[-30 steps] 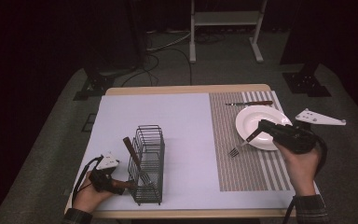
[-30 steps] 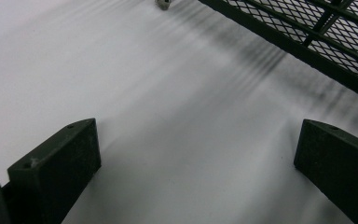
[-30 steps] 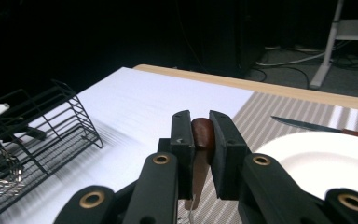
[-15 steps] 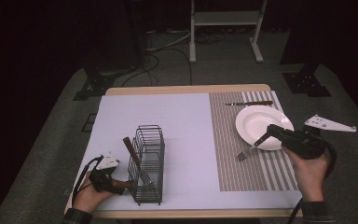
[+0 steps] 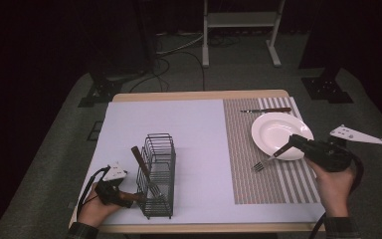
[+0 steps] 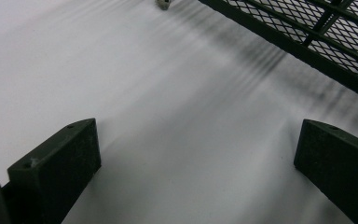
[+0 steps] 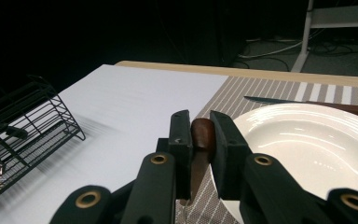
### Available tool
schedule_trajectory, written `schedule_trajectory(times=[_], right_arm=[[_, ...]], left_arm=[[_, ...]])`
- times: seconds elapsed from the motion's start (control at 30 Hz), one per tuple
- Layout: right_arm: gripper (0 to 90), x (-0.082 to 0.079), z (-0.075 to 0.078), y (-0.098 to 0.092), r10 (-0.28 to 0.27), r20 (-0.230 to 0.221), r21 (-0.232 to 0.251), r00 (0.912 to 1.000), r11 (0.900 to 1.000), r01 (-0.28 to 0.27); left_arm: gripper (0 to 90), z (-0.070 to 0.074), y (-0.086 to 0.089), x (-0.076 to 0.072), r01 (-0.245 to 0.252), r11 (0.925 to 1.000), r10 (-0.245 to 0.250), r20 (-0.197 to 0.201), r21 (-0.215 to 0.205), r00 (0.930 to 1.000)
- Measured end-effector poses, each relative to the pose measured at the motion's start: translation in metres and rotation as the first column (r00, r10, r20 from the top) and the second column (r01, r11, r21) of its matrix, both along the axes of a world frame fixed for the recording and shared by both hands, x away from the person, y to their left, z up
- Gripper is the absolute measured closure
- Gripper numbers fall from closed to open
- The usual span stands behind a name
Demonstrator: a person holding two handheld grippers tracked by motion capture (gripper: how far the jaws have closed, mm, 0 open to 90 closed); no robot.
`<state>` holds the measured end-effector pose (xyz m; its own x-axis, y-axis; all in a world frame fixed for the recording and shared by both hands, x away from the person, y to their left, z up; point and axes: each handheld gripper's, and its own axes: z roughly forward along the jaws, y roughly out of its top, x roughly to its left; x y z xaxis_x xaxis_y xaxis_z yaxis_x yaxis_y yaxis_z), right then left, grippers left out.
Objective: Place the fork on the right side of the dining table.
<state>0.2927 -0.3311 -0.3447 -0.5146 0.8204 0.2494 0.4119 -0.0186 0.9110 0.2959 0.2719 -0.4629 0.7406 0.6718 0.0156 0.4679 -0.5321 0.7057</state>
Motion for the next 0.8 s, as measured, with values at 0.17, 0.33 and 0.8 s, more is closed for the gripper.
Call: schedule_trajectory(times=[0.17,0.33,0.8], right_arm=[[77.5,-0.002,-0.003,-0.005,-0.022,-0.002,-0.011,0.9997,1.0,0.022],[76.2,-0.004,-0.006,-0.01,-0.047,-0.005,-0.021,0.9989,0.999,0.047],[71.9,-0.008,-0.02,-0.026,-0.119,-0.039,-0.023,0.9921,0.993,0.119]], left_arm=[[0.0,0.0,0.0,0.0,0.0,1.0,0.0,0.0,0.0,1.0],[0.0,0.0,0.0,0.0,0.0,1.0,0.0,0.0,0.0,1.0],[0.0,0.0,0.0,0.0,0.0,1.0,0.0,0.0,0.0,1.0]])
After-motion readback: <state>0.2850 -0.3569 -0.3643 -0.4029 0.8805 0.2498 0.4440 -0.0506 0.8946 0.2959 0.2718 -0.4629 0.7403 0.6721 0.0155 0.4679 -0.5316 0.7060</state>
